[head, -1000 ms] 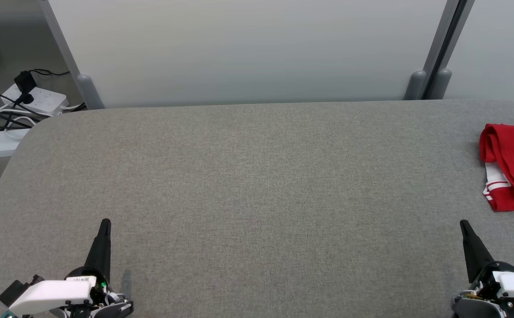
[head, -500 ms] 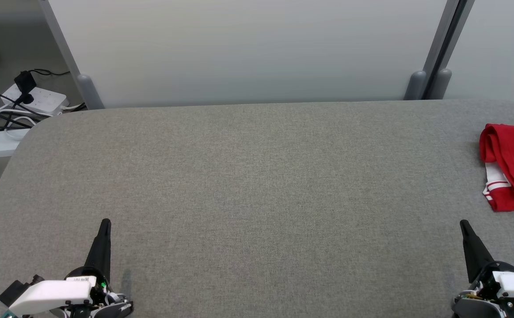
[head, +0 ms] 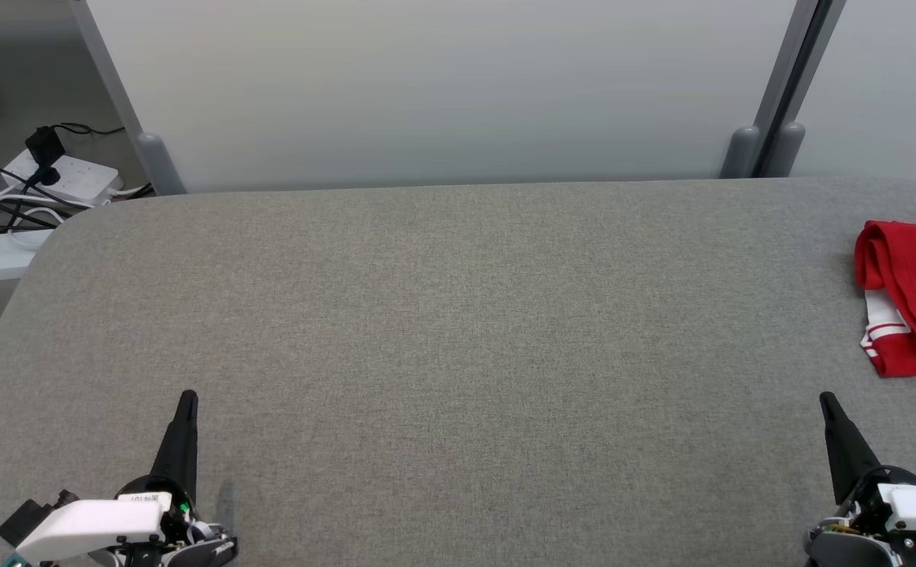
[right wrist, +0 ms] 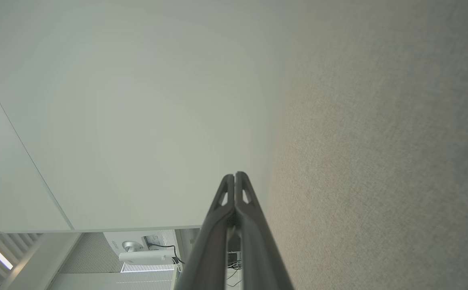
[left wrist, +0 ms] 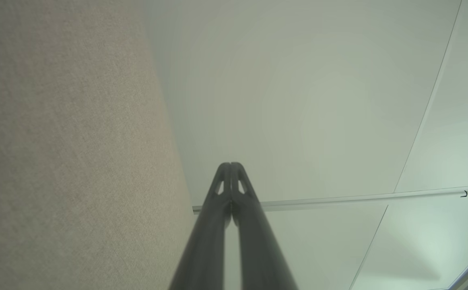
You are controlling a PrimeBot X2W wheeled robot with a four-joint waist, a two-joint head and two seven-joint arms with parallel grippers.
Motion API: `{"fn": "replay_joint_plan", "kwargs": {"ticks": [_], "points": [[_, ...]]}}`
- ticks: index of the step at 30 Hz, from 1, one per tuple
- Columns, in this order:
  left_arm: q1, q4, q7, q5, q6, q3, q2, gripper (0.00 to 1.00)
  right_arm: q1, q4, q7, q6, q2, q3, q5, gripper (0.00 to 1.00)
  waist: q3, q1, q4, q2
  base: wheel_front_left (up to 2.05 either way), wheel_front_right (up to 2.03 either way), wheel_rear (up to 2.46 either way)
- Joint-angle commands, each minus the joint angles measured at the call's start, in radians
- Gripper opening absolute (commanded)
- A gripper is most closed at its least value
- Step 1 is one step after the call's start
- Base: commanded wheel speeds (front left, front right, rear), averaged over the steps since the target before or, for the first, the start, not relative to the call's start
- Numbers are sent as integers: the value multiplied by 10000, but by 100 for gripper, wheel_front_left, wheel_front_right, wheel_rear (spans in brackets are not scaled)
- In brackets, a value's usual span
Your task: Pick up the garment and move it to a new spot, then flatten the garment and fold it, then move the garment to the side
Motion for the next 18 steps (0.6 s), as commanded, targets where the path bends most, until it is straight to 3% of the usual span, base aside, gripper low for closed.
{"fn": "replay_joint_plan", "kwargs": {"ticks": [1, 18], "points": [[-538, -226, 64, -35, -75, 325, 79, 0, -449, -270, 80, 44, -104, 149, 50, 0, 0, 0, 0, -1, 0, 0, 0], [-538, -226, 63, -36, -75, 324, 79, 0, -449, -270, 79, 44, -104, 151, 51, 0, 0, 0, 0, -1, 0, 0, 0]]}}
